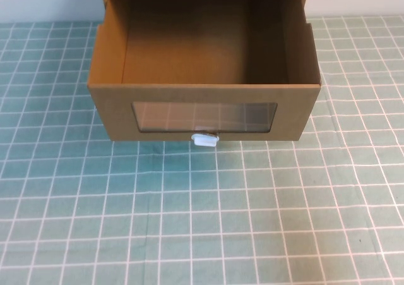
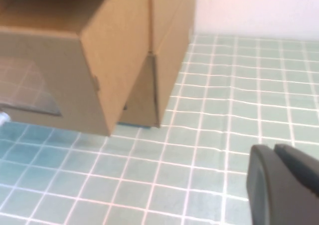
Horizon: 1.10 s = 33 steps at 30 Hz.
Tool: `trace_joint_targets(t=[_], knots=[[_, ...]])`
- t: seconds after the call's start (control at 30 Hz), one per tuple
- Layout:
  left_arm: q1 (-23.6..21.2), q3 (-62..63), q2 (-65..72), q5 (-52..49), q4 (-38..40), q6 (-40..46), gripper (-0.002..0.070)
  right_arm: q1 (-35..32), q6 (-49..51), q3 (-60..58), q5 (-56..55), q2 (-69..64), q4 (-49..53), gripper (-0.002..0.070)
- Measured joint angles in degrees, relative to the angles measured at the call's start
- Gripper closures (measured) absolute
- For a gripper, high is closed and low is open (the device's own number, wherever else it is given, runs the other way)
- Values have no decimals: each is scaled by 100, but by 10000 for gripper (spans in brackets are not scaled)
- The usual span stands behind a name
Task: Open the shoe box
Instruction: 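Pull the top drawer of the cardboard box fully open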
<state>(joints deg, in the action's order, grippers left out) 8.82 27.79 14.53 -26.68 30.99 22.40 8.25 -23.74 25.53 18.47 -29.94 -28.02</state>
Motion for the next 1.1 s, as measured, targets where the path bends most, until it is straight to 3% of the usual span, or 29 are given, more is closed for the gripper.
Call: trace_joint_targets(t=[0.23,0.47,0.93,1.1], knots=[[0,-282,-47,-2,0,-9,680,0,-11,-693,-578,972,-70,689],[0,-354,-56,-11,0,-9,680,0,-22,-736,-567,1052,-70,689],[0,-369,-56,12,-36,-9,680,0,-22,-739,187,1073,-70,689],[0,-690,-307,581,-1448,-9,680,0,-22,-739,515,1073,-70,689]])
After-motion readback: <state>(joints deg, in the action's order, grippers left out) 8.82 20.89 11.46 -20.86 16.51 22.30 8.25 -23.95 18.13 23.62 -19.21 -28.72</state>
